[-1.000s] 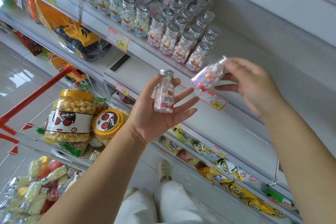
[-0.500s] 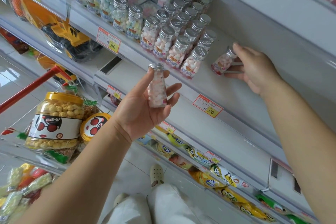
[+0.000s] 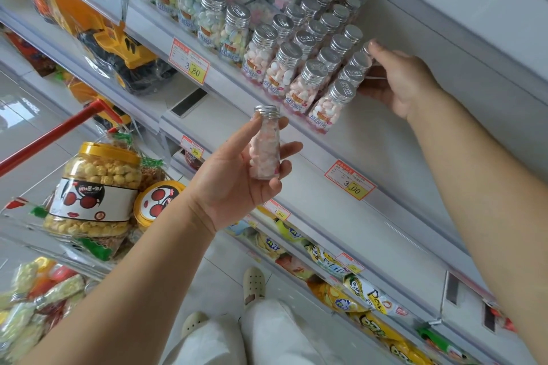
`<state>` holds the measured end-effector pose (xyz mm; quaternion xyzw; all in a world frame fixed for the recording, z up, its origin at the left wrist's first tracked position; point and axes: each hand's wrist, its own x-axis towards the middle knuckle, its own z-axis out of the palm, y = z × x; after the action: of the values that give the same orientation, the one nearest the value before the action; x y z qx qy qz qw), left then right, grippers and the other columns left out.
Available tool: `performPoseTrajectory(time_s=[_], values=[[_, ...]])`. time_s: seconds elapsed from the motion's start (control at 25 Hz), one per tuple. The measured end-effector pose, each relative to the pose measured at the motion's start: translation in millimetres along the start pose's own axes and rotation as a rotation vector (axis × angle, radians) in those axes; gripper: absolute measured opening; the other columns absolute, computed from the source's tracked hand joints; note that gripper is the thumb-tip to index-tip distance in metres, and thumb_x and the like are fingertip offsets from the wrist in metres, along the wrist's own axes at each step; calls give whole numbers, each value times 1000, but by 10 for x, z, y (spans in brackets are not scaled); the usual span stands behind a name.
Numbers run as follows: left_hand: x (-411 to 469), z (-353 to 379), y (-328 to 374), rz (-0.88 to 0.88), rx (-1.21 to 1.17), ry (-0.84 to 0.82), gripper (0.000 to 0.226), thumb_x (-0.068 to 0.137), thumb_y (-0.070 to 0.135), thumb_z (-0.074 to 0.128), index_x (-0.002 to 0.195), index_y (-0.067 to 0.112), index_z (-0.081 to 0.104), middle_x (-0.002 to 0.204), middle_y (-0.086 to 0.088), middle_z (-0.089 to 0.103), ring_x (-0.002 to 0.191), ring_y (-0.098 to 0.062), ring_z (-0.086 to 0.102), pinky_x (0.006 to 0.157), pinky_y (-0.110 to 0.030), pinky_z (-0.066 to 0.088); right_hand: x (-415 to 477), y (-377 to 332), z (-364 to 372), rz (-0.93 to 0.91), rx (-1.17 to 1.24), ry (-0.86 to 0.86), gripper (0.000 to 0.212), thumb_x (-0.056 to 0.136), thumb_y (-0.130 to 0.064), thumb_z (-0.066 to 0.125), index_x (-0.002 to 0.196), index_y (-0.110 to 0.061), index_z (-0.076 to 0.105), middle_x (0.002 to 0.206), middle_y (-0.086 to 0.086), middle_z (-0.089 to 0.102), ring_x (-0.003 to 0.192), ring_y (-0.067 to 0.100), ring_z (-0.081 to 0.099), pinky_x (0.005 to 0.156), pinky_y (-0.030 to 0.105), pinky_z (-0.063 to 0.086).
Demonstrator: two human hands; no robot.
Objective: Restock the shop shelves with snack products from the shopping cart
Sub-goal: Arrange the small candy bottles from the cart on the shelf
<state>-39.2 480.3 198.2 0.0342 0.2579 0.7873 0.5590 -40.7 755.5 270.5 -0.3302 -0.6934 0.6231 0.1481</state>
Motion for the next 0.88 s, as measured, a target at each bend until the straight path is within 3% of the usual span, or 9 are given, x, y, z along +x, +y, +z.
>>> performPoseTrajectory(time_s=[0.12, 0.24, 0.28, 0.36, 0.44, 0.52, 0.64, 0.8, 0.88], values=[[-6, 23, -40, -20, 48, 30, 48, 84, 37, 58, 125, 13, 63, 105, -10, 67, 80, -17, 62, 63, -28, 58, -24, 36, 9, -18, 19, 97, 23, 99, -33, 53, 86, -16, 61, 80, 2, 70, 72, 17, 67, 69, 33, 58], [-8, 41, -98, -74, 65, -35, 45, 88, 25, 54, 128, 8, 58, 108, -10, 65, 88, -19, 63, 75, -35, 59, -356, 147, -53, -284, -127, 403, 18, 94, -35, 49, 82, -24, 56, 74, -5, 60, 59, 8, 56, 60, 30, 49], [-7, 32, -115, -79, 98, -42, 45, 88, 24, 54, 130, 9, 59, 108, -9, 64, 91, -19, 64, 79, -35, 58, -586, 188, -41, -376, -192, 404, 17, 94, -35, 48, 81, -27, 57, 69, -10, 58, 55, 7, 52, 56, 28, 44], [1, 49, -134, -51, 178, -20, 49, 85, 19, 60, 133, 15, 60, 111, -6, 65, 96, -18, 64, 85, -34, 57, -1057, 276, 26, -417, -345, 186, 19, 96, -40, 50, 85, -30, 62, 66, -13, 60, 54, 6, 51, 53, 22, 40], [27, 109, -153, -11, 234, 39, 56, 78, 11, 68, 133, 17, 59, 113, -4, 66, 97, -18, 64, 84, -31, 57, -1374, 319, 117, -292, -442, -139, 25, 93, -52, 54, 99, -32, 67, 76, -11, 67, 59, 9, 57, 52, 21, 43], [56, 198, -183, 31, 315, 109, 61, 72, 0, 79, 128, 14, 60, 111, -5, 66, 93, -16, 65, 80, -25, 57, -1475, 342, 142, -199, -378, -288, 32, 83, -54, 59, 105, -33, 69, 82, -1, 69, 62, 16, 59, 50, 26, 45], [68, 268, -233, 94, 338, 139, 56, 68, 4, 73, 123, 8, 59, 107, -9, 68, 89, -15, 68, 75, -21, 57, -1476, 341, 74, -204, -225, -258, 19, 80, -37, 65, 98, -32, 70, 89, 1, 72, 67, 18, 61, 51, 25, 46], [38, 286, -251, 33, 249, 150, 35, 88, 18, 61, 121, 8, 64, 112, -16, 72, 100, -26, 72, 75, -25, 61, -1473, 358, -101, -293, -246, -275, 19, 85, -31, 68, 101, -41, 67, 106, -2, 72, 89, 12, 64, 72, 24, 51], [61, 286, -273, 60, 206, 165, 35, 85, 11, 61, 120, 7, 65, 114, -18, 72, 99, -27, 72, 73, -24, 60, -1482, 365, -115, -222, -147, -218, 22, 83, -31, 69, 104, -30, 67, 104, 2, 73, 92, 15, 66, 79, 28, 54]])
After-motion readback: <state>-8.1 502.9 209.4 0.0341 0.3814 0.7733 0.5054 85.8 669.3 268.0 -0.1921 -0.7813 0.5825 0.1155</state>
